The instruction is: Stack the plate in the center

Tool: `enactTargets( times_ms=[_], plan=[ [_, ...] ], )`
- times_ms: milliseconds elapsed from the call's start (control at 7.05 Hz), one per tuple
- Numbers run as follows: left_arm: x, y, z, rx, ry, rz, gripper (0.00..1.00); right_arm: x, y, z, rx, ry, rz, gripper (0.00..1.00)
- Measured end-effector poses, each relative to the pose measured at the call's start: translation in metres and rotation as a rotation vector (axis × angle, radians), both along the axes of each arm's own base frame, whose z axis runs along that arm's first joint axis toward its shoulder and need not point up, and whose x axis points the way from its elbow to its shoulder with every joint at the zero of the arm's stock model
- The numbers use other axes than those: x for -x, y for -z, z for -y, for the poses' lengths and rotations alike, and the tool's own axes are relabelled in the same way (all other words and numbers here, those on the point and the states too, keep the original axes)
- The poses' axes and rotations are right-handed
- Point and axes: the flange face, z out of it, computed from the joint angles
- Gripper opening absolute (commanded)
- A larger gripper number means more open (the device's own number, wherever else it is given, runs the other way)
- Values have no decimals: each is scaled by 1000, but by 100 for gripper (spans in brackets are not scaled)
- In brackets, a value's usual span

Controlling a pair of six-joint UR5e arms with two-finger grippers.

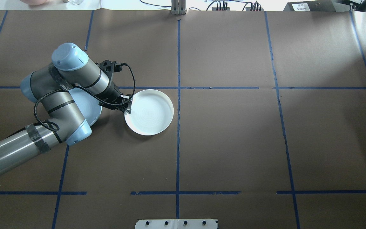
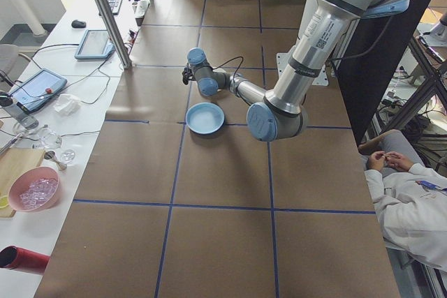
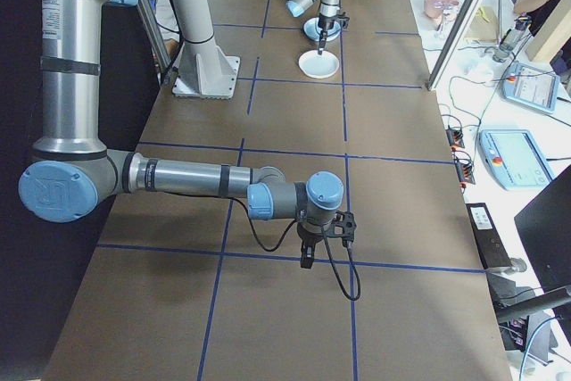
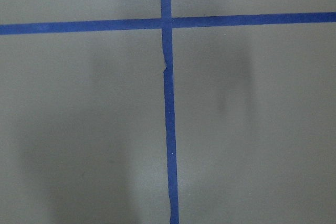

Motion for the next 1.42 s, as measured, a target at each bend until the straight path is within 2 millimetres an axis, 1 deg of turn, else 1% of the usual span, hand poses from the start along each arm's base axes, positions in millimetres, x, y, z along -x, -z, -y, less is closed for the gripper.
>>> enactTargets(
  times_ms=[142,284,426,568,709,993,1135,1277,1419],
  plan=[
    [3,6,0,13,13,-8,0,0,0,0,0,0,0,100],
    [12,14,2,11,27,-22,0,0,0,0,0,0,0,100],
    [33,21,7,1,50,-40,0,0,0,0,0,0,0,100],
    [63,22,10,-6,75,-56,0,0,0,0,0,0,0,100],
    [99,9,8,-4,96,-61,0,0,0,0,0,0,0,100],
    [165,-40,-3,-33,100,-41,0,0,0,0,-1,0,0,100],
    [189,-68,-11,-50,87,-20,0,0,0,0,0,0,0,100],
    [204,-94,-23,-63,68,4,0,0,0,0,0,0,0,100],
    [214,-112,-29,-70,52,29,0,0,0,0,0,1,0,100]
  ],
)
